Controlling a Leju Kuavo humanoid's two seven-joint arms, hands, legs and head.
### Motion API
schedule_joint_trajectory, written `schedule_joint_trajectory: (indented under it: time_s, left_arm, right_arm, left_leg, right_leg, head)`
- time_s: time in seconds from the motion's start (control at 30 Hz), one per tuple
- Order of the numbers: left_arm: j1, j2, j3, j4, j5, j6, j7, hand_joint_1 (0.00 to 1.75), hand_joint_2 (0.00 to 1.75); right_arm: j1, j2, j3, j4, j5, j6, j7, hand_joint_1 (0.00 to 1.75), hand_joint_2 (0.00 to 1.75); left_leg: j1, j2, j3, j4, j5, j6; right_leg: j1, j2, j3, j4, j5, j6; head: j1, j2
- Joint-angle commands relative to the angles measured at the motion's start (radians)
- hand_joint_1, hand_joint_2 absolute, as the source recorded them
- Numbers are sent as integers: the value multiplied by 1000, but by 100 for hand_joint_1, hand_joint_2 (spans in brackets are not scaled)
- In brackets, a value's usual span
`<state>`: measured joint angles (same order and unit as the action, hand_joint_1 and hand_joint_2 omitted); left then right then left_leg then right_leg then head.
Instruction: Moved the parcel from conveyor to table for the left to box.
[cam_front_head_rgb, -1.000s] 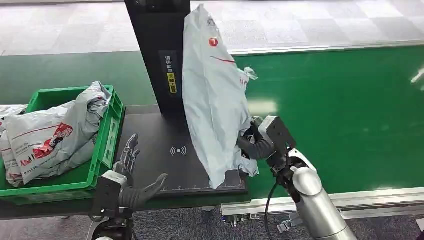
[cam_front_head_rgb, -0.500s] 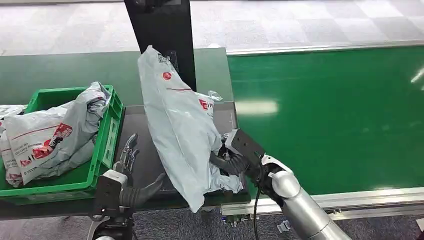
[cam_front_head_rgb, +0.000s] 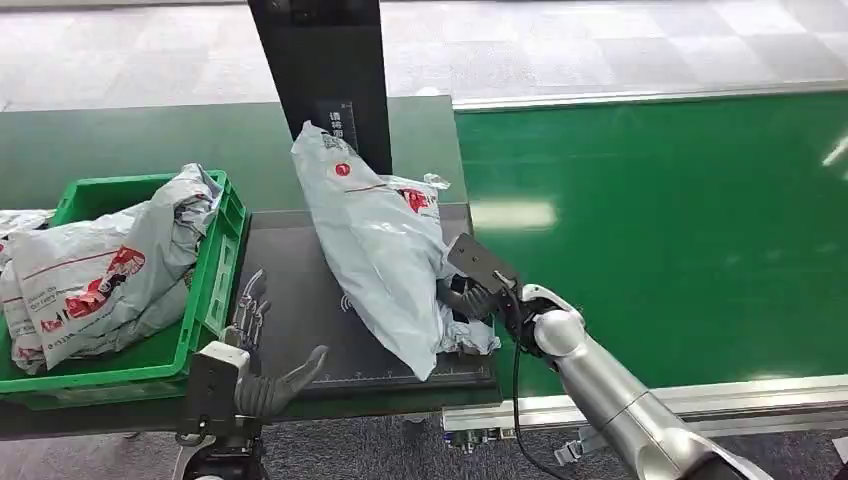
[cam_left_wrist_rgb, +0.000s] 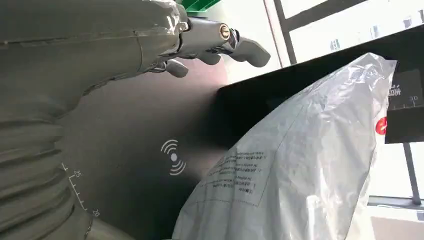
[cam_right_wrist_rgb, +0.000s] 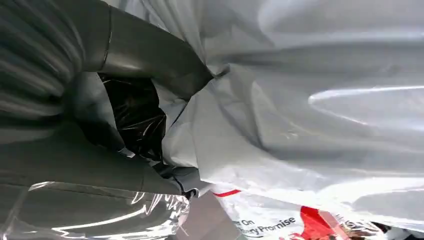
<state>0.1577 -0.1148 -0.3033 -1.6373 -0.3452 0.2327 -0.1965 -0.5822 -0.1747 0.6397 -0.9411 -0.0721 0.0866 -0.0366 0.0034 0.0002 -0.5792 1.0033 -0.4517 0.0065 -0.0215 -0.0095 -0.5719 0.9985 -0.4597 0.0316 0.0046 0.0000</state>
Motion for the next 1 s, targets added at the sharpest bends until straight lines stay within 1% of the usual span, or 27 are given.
schedule_joint_trajectory:
  time_s: [0.03, 0.17, 0.2, 0.3, 0.33, 0.37, 0.43, 0.57, 0.7, 0.8, 0.97, 1.0]
  left_arm:
    - [-11, 34, -30, 45, 18, -5, -11, 0, 175]
    - [-41, 32, -39, 72, 21, -16, -17, 0, 175]
    - [-48, 31, -38, 77, 22, -17, -17, 0, 175]
    - [-48, 31, -38, 78, 22, -17, -17, 0, 175]
    - [-52, 31, -37, 82, 23, -19, -17, 0, 175]
    - [-54, 30, -36, 85, 23, -18, -18, 0, 175]
    - [-57, 27, -32, 88, 24, -20, -18, 0, 175]
    - [-57, 23, -30, 82, 22, -21, -22, 0, 175]
    - [-62, 20, -32, 80, 18, -28, -17, 0, 175]
    - [-57, 21, -34, 76, 18, -27, -16, 0, 175]
    - [-55, 24, -32, 71, 17, -25, -16, 0, 175]
    - [-53, 26, -27, 63, 16, -20, -17, 0, 175]
  right_arm:
    - [20, -43, 13, 73, 1, 42, -31, 175, 175]
    - [65, -58, 14, 16, -13, 100, -39, 175, 175]
    - [69, -57, 14, 12, -13, 98, -39, 175, 175]
    - [67, -57, 13, 11, -13, 99, -39, 175, 175]
    - [66, -58, 18, 10, -19, 119, -37, 45, 175]
    - [66, -58, 17, 4, -22, 131, -47, 0, 175]
    - [64, -61, 15, -6, -31, 155, -63, 0, 175]
    - [52, -71, 0, -24, -44, 172, -86, 0, 175]
    - [43, -76, -18, -47, -63, 181, -84, 0, 175]
    - [55, -85, -26, -60, -67, 180, -83, 0, 175]
    - [81, -95, -34, -85, -68, 173, -84, 0, 175]
    - [98, -97, -48, -108, -73, 168, -89, 0, 175]
  left_leg:
    - [1, -2, 4, -2, 1, -1]
    - [1, -2, 4, -2, 0, 0]
    - [1, -4, 4, -3, 1, -1]
    - [0, -2, 3, -1, 0, 0]
    - [1, -2, 4, -3, 0, -1]
    - [0, -1, 3, -1, 0, 0]
    - [1, -2, 4, -3, 1, -1]
    - [0, -1, 3, -2, 1, -1]
    - [0, 0, 2, -1, 0, -1]
    - [0, 0, 1, 0, 0, 0]
    - [0, -1, 3, -2, 0, -1]
    - [1, -1, 3, -2, 0, -1]
  right_leg:
    - [1, -1, 4, -3, 0, -2]
    - [1, -1, 4, -3, 0, -2]
    - [1, -3, 6, -4, 0, -2]
    - [0, -1, 3, -2, 0, -1]
    - [1, -2, 5, -3, 0, -2]
    - [0, 0, 3, -1, 0, -1]
    - [1, -1, 5, -3, 0, -3]
    - [1, -1, 3, -2, 0, -2]
    - [0, 0, 2, -1, 0, -2]
    - [0, 0, 1, -1, 0, -1]
    - [1, 0, 3, -2, 0, -2]
    - [1, -1, 3, -2, 0, -2]
  head:
    - [0, 0]
    - [0, 0]
    - [0, 0]
    - [0, 0]
    - [0, 0]
    - [0, 0]
    - [0, 0]
    - [0, 0]
    - [0, 0]
    - [0, 0]
    - [0, 0]
    - [0, 0]
